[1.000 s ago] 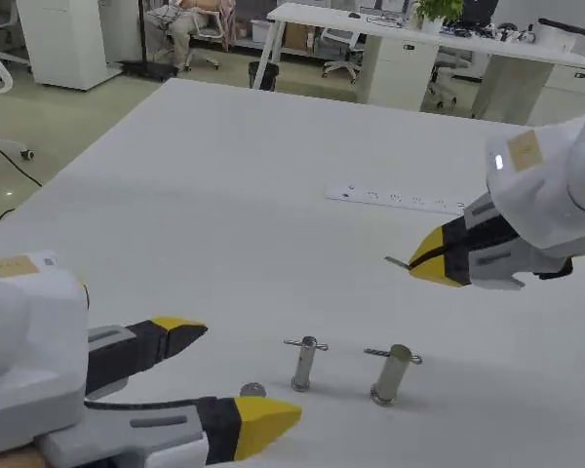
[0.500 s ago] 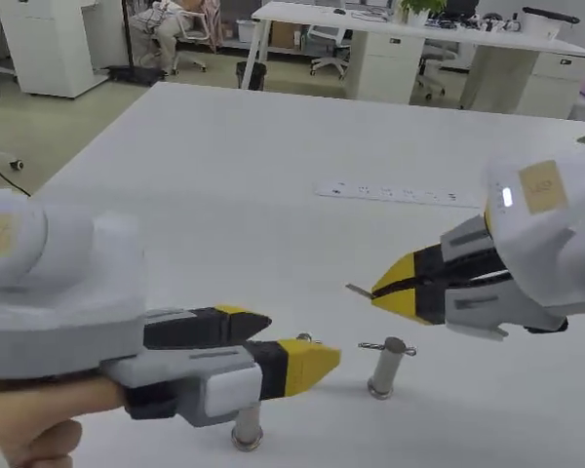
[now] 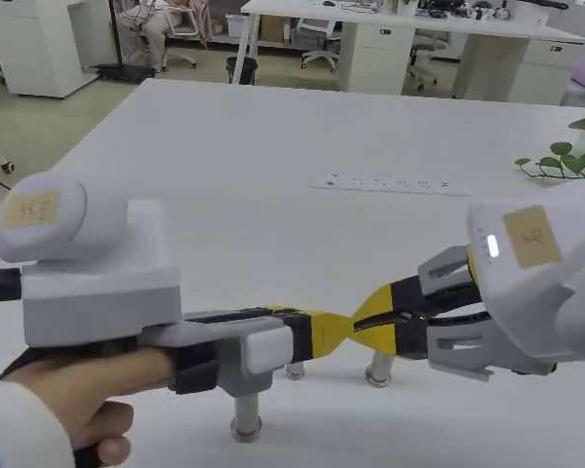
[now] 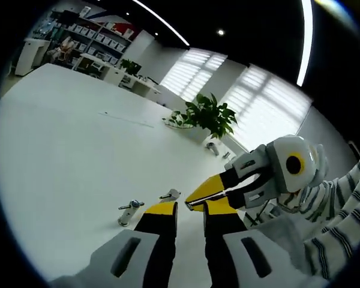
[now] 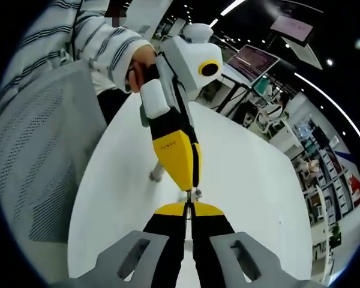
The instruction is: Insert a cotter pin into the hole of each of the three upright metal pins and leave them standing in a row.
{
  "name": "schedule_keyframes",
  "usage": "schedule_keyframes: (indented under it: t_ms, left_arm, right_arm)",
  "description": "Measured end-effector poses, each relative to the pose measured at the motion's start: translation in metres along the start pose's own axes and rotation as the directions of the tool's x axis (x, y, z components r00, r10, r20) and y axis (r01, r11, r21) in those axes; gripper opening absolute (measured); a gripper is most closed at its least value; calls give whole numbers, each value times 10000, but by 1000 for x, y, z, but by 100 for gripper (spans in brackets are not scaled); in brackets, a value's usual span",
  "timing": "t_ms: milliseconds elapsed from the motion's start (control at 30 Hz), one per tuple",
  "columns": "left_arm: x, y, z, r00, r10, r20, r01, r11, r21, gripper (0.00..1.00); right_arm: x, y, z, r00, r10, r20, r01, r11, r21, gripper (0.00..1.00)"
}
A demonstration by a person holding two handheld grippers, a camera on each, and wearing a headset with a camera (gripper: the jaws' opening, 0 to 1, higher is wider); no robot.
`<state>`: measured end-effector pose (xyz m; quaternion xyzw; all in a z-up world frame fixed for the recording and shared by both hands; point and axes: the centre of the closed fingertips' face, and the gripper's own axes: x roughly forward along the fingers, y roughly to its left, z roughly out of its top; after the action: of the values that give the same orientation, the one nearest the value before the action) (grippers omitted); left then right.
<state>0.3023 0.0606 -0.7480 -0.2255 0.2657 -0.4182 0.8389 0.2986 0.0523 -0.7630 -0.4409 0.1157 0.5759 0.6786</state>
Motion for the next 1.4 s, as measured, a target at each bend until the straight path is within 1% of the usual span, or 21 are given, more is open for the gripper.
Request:
schedule_keyframes:
  t_ms: [67, 100, 200, 233, 433, 533, 633, 700, 767, 900, 1000, 1033, 1067, 1167, 1200, 1233, 1267, 1300, 1333, 1367, 1400]
  left_arm:
    - [1, 0, -3, 9999, -20, -111, 21, 10000, 32, 9]
    - [1, 1, -3, 9999, 49, -119, -50, 10000, -43, 8]
    - [1, 2, -4, 9999, 61, -112, -62, 9999, -122, 5]
    - [2, 1, -5, 9999, 32, -149, -35, 9998, -221, 5]
    - [4, 1, -8, 9997, 56, -229, -62, 9997, -237, 4]
    - [4, 2, -10, 9996, 89, -283, -99, 9993, -369, 3]
    - [4, 3, -12, 9991, 165, -395, -174, 9996, -234, 2]
    - [3, 3, -12, 9990, 111, -441, -134, 9986, -516, 1]
    - [3, 3, -13, 9988, 71, -492, -105, 9977, -674, 1]
    - [1, 3, -15, 9981, 15, -610, -66, 9964, -841, 1]
    - [0, 2, -16, 9979, -7, -654, -44, 9969, -782, 0]
    - [0, 2, -16, 9979, -5, -651, -45, 9970, -767, 0]
    - [0, 2, -16, 9979, -4, -651, -47, 9969, -787, 0]
    - [-1, 2, -15, 9980, -19, -629, -29, 9971, -764, 0]
    - [-2, 1, -14, 9983, -57, -585, 14, 9973, -733, 0]
    - [-2, 1, -14, 9984, -77, -559, 35, 9972, -749, 0]
    - [-3, 1, -13, 9985, -97, -533, 56, 9971, -756, 0]
    - [-3, 1, -13, 9987, -76, -513, 38, 9973, -738, 0]
    - [-4, 4, -13, 9986, 29, -536, -65, 9977, -671, 0]
    - [-4, 5, -13, 9983, 61, -587, -98, 9979, -635, 0]
    - [-6, 7, -14, 9981, 107, -613, -136, 9987, -482, 0]
  right_arm:
    - [0, 1, 0, 10000, 4, -7, -4, 10000, -20, 2]
    - [0, 1, 1, 10000, 4, 10, -4, 10000, -20, 2]
    - [0, 2, 2, 10000, 26, 59, -26, 10000, 5, 2]
    - [0, 2, 2, 10000, 47, 59, -47, 10000, -37, 2]
    - [1, 4, 6, 9999, 84, 135, -82, 9999, -109, 2]
    - [2, 4, 7, 9999, 79, 114, -78, 9998, -158, 3]
    - [2, 6, 8, 9998, 118, 144, -116, 9998, -161, 3]
    - [2, 6, 8, 9998, 144, 146, -141, 9998, -171, 3]
    - [2, 7, 9, 9997, 183, 158, -180, 9997, -155, 3]
    - [2, 8, 10, 9995, 261, 203, -258, 9995, -166, 3]
    - [2, 10, 11, 9990, 365, 239, -361, 9992, -194, 3]
    - [2, 10, 11, 9989, 380, 267, -373, 9990, -262, 3]
    - [2, 11, 12, 9986, 431, 311, -416, 9980, -485, 4]
    - [3, 12, 12, 9982, 512, 319, -488, 9964, -695, 4]
    - [3, 12, 12, 9980, 541, 314, -519, 9964, -675, 6]
    - [4, 12, 12, 9981, 520, 319, -498, 9965, -669, 10]
    - [4, 11, 12, 9985, 430, 343, -404, 9966, -714, 17]
    - [5, 9, 12, 9987, 349, 361, -321, 9966, -759, 21]
    - [5, 8, 11, 9989, 331, 344, -308, 9974, -647, 24]
    - [5, 7, 9, 9988, 346, 335, -329, 9983, -477, 23]
    - [5, 8, 7, 9982, 472, 357, -469, 9989, -66, 23]
